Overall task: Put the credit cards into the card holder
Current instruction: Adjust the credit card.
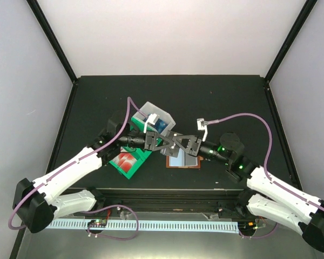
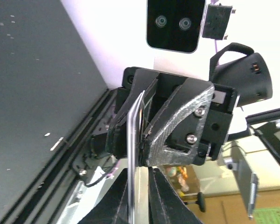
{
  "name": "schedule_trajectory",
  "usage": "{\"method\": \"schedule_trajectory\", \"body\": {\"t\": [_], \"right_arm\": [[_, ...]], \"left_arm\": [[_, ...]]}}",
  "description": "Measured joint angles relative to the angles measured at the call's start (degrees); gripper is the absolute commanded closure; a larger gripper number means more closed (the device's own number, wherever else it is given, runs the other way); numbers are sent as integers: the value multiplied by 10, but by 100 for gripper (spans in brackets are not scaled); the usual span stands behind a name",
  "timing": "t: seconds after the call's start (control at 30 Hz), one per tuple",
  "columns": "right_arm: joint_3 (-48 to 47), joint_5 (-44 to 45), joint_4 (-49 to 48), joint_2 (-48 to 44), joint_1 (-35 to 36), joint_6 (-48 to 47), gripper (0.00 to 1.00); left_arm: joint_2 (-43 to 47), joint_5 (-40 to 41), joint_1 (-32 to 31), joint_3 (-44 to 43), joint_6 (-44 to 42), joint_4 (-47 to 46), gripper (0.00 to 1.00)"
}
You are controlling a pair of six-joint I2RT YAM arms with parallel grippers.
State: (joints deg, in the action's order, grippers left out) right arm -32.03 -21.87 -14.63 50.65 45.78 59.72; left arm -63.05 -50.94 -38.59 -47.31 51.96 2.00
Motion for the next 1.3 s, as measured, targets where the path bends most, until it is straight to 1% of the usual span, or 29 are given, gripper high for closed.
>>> {"method": "schedule_trajectory", "body": {"t": [0.1, 0.27, 0.37, 0.57, 0.83, 1.1, 1.17, 1.27, 1.3], "right_arm": [[8, -10, -28, -20, 0, 19, 90], [9, -20, -33, -37, -4, 23, 90], [13, -27, -30, -44, -10, 23, 90], [23, -27, -19, -51, -22, 23, 90], [27, -28, -19, -43, -24, 28, 88], [27, -44, -59, -7, -31, 38, 88], [27, -45, -61, -2, -31, 38, 83], [27, -45, -61, 1, -31, 38, 69], [27, -46, -59, 2, -31, 35, 66]], "left_arm": [[8, -10, 0, 2, 34, -30, 85], [14, -21, 3, 10, 77, -78, 85], [15, -23, 8, 16, 91, -97, 89], [16, -25, 24, 38, 97, -106, 98], [16, -27, 29, 46, 97, -110, 98], [12, -31, 40, 47, 96, -110, 99], [10, -31, 41, 47, 94, -110, 98], [7, -34, 41, 47, 91, -110, 99], [7, -35, 40, 47, 91, -110, 99]]}}
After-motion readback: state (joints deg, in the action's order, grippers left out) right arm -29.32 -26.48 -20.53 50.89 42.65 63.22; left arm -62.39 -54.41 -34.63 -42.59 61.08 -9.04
